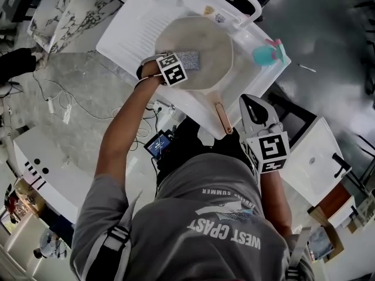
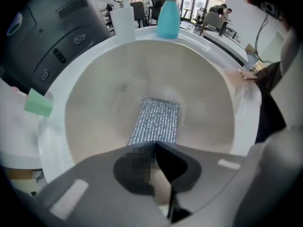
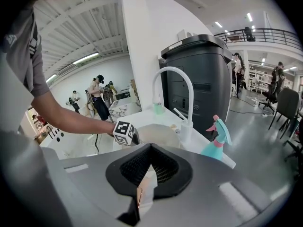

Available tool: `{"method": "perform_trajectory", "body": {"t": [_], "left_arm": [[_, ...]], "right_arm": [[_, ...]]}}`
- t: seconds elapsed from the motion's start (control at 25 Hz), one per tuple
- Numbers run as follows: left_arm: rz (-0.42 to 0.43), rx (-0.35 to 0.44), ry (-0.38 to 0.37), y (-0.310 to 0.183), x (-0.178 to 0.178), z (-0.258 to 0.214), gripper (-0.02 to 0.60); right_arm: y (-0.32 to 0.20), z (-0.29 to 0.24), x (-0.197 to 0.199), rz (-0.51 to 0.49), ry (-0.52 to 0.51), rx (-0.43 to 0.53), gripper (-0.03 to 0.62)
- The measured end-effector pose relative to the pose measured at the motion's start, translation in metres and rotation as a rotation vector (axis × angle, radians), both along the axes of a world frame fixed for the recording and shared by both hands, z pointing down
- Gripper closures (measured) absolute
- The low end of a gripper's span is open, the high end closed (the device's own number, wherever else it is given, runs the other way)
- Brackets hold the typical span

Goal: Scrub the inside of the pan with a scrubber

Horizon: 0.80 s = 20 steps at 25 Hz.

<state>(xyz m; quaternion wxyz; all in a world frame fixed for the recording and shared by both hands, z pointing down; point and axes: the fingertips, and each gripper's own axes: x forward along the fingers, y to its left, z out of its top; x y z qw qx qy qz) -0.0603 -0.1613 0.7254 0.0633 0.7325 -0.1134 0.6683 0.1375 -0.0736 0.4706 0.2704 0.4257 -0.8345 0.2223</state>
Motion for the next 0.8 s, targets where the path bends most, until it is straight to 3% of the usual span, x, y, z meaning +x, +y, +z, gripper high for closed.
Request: {"method": "perform_trajectory", "body": {"t": [0.28, 0.52, 0.8], "left_arm": [[0.066, -0.062, 0.052, 0.031, 0.033, 0.011, 0.574], [0.076, -0.107, 0.111, 0.042, 0.062, 0.017, 0.574], [0.042, -0.098, 0.162, 0.026, 0.086, 0.019, 0.574]], "right_arm": [[0.004, 0.007, -0.002, 0.006, -0.003, -0.011, 0.592], [0.001, 0.015, 0.002, 0.013, 0.000, -0.029, 0.592], [-0.001, 0.025, 0.005, 0.019, 0.003, -0.055, 0.592]]}}
